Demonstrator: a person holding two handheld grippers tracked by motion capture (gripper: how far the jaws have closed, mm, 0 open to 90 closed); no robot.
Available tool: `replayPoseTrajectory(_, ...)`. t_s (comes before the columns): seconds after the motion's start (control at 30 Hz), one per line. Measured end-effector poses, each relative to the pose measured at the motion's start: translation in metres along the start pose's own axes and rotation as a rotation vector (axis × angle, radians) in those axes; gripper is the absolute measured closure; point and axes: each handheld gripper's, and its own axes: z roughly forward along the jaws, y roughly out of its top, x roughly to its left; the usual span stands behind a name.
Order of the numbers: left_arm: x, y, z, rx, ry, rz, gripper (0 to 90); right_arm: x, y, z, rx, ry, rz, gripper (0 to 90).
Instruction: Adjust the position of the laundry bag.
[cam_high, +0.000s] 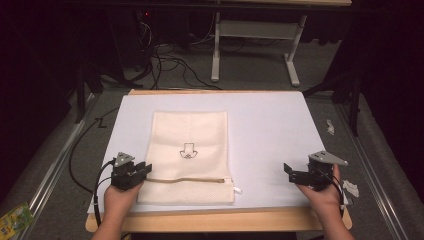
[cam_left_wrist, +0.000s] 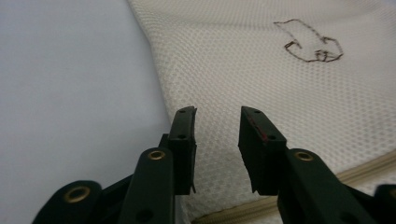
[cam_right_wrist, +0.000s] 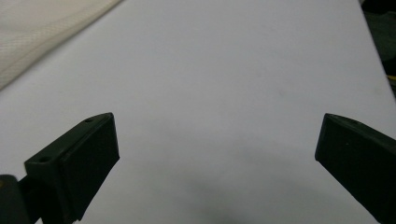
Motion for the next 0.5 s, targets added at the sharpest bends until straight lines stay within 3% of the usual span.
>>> replayPoseTrajectory(0.07,-0.003,0.002,0.001,-0.014,0.037,0.021,67.8,0.005,0.001,0.002,-0.003,0.018,-0.006,0.0)
replayPoseTrajectory(0.13,-0.003,0.002,0.001,-0.021,0.056,0.018,65.1,0.026,0.006,0.012,0.014,0.076,-0.026,0.0)
replayPoseTrajectory(0.17,-0.002,0.002,0.002,-0.017,0.061,0.020,65.1,0.026,0.006,0.012,0.014,0.076,-0.026,0.0)
replayPoseTrajectory(0.2,-0.002,0.002,0.005,-0.009,0.073,0.016,61.3,0.033,0.008,0.015,0.019,0.092,-0.037,0.0)
replayPoseTrajectory(0.23,-0.003,0.001,0.008,0.012,0.095,0.007,51.9,0.044,0.010,0.019,0.028,0.119,-0.051,0.0)
replayPoseTrajectory(0.3,-0.003,0.001,0.011,0.024,0.096,-0.020,43.6,0.061,0.011,0.024,0.041,0.160,-0.089,0.6)
replayPoseTrajectory(0.37,-0.003,0.001,0.014,0.025,0.058,-0.047,46.7,0.076,0.014,0.029,0.052,0.193,-0.104,3.9)
replayPoseTrajectory(0.4,-0.004,0.000,0.016,0.040,0.045,-0.045,56.3,0.089,0.020,0.036,0.044,0.204,-0.125,9.7)
replayPoseTrajectory(0.43,-0.005,0.000,0.017,0.036,0.059,-0.031,56.3,0.089,0.020,0.036,0.044,0.204,-0.125,9.7)
replayPoseTrajectory(0.5,-0.005,0.000,0.017,0.037,0.063,-0.011,67.6,0.099,0.029,0.046,0.028,0.205,-0.134,16.1)
